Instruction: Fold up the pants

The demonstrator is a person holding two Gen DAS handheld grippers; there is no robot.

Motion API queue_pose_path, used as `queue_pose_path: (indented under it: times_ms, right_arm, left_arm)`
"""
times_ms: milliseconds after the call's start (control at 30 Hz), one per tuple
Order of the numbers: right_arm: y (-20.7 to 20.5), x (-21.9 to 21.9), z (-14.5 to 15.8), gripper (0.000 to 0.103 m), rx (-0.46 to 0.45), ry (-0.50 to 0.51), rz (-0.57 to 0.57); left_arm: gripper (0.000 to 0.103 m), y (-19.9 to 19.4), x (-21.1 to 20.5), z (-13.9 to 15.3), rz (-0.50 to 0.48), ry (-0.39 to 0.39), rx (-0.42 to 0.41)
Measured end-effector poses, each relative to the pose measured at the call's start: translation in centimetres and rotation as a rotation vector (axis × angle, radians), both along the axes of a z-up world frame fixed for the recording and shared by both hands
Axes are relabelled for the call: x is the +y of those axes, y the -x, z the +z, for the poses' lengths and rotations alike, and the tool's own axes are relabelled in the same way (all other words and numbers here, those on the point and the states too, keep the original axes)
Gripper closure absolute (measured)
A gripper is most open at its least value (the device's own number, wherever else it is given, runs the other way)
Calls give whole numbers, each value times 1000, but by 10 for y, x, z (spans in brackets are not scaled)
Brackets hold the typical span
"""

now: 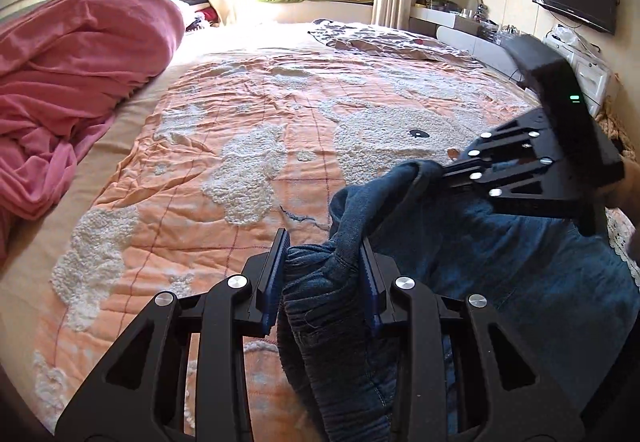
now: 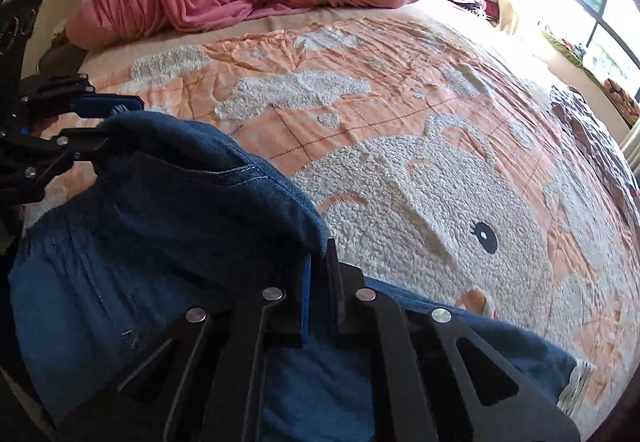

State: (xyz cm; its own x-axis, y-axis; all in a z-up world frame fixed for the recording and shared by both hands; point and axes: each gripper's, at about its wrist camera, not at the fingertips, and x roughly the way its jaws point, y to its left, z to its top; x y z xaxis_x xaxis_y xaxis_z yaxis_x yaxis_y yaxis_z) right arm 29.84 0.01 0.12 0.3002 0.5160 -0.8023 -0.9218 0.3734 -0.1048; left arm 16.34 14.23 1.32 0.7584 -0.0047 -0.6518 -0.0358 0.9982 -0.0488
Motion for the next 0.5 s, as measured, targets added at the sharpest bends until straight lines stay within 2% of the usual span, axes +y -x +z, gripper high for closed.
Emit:
queue_pose_path:
  times_ms: [267, 367, 500]
  right_arm:
    - [59, -62, 40, 99, 10, -167, -141]
    - [88, -78, 43, 99, 5, -187, -160]
    - [128, -98, 40, 99, 29, -203, -175]
  left_arm:
    - [78, 26, -21, 15, -25, -38, -49]
    - [78, 45, -35, 23, -41, -73, -81]
    - [77, 76, -46, 24, -47, -75, -103]
